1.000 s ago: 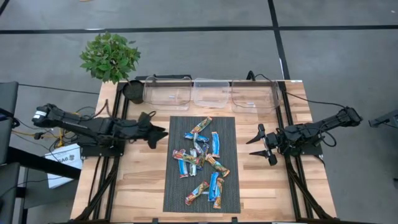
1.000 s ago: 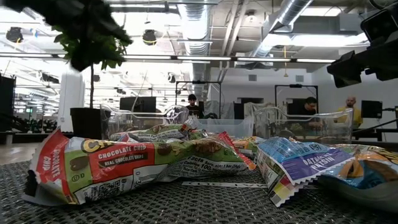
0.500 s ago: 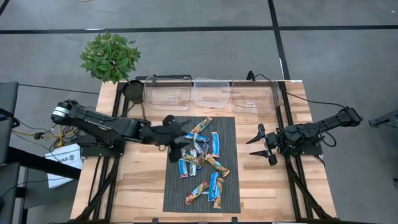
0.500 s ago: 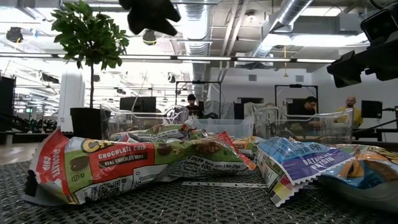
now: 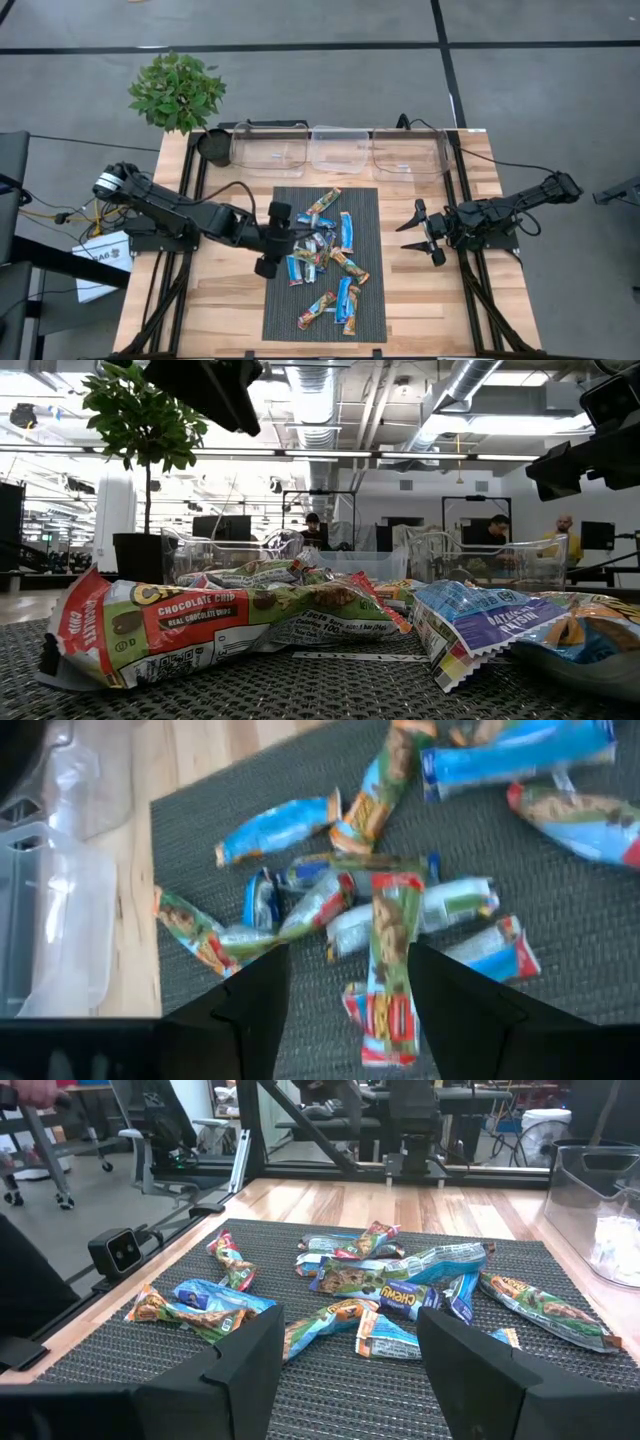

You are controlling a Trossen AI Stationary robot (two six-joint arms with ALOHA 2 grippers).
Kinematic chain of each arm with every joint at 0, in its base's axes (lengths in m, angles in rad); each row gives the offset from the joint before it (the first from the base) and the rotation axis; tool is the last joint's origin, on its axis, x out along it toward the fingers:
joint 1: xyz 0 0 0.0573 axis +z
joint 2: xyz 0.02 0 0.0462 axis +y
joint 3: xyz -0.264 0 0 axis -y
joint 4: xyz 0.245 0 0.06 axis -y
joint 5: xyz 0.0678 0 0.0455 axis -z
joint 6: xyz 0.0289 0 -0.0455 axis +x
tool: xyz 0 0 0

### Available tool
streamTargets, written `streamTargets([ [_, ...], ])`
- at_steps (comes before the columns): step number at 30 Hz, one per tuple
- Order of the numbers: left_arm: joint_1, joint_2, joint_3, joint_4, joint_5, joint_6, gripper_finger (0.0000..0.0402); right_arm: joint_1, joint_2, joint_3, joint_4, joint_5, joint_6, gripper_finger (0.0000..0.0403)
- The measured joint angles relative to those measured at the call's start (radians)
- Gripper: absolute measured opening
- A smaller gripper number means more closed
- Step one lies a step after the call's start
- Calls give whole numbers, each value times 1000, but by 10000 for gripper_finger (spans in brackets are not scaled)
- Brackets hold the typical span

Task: Pick and place Granola Bars by type
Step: Put the red granola bar into the left transparent bin

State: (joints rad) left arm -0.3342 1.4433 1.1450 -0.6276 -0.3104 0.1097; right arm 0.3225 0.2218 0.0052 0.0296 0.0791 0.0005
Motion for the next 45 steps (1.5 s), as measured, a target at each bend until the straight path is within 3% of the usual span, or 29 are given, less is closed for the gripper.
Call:
streamTargets([
  [11,22,1,-13,-9,36,3,197,0,0,0,0,0,0,221],
  [33,55,305,-18,2,105,3,197,0,0,0,0,0,0,221],
  [45,71,394,-18,81,94,54,197,0,0,0,0,0,0,221],
])
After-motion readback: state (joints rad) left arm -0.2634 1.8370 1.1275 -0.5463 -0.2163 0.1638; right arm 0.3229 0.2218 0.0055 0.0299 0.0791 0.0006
